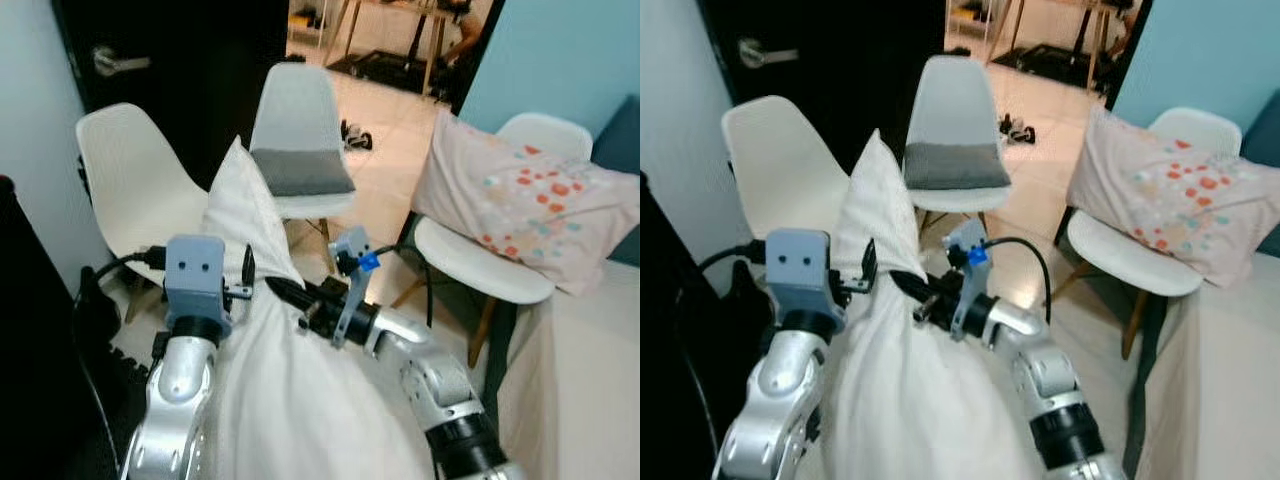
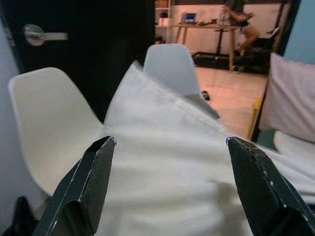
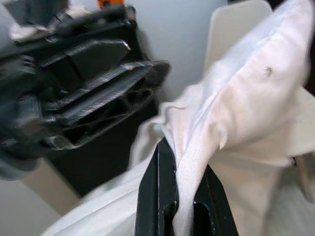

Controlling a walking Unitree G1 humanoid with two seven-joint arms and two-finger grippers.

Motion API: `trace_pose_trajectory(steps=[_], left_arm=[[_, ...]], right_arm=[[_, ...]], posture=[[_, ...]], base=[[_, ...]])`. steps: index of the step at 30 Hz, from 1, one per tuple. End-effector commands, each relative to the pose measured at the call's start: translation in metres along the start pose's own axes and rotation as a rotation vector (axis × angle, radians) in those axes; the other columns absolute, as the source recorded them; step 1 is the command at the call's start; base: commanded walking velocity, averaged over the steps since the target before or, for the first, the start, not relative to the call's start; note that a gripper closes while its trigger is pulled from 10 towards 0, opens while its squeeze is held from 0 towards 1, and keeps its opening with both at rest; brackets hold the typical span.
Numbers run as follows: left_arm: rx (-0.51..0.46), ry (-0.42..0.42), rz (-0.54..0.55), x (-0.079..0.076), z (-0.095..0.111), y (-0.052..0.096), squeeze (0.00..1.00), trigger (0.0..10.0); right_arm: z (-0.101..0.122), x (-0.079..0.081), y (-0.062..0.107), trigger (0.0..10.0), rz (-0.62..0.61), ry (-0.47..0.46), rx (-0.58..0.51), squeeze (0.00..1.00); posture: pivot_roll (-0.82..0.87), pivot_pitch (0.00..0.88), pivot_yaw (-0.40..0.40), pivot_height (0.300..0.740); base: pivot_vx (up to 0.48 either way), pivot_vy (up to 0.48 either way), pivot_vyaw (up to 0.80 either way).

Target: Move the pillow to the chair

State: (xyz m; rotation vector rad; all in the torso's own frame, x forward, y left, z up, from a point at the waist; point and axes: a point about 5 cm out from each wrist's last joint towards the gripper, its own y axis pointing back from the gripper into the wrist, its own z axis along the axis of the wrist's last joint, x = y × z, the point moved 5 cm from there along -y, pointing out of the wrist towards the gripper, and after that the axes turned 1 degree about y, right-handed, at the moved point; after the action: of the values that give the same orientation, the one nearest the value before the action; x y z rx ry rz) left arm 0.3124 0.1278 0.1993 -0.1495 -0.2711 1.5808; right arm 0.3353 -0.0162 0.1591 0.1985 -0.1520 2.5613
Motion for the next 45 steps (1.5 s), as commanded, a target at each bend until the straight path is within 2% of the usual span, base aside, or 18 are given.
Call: trace_pose_trajectory(steps=[1, 18, 45], left_arm=[[0.006, -0.013, -0.002, 0.0004, -0.0021, 0.0012, 0.00, 10.0], [0.008, -0.003, -0.014, -0.0013, -0.0029, 0.0000, 0.00, 10.0], [0.006, 0.000, -0.012, 0.0000, -0.0034, -0.0022, 0.00, 10.0]], right_arm=[[0.0181, 0.0050, -0.0030, 10.0, 0.023, 0.027, -0.075, 0.00], [0.0161, 0.0039, -0.0035, 10.0, 0.021, 0.005, -0.069, 0.00], [0.0181, 0.0041, -0.0045, 10.0, 0.024, 0.022, -0.070, 0.00]], posture=[[0.03, 0.000, -0.138, 0.740], [0.03, 0.000, -0.138, 0.740], [0.03, 0.000, -0.136, 0.740]], base=[[0.000, 0.000, 0.00], [0.237, 0.000, 0.00], [0.289, 0.000, 0.03]])
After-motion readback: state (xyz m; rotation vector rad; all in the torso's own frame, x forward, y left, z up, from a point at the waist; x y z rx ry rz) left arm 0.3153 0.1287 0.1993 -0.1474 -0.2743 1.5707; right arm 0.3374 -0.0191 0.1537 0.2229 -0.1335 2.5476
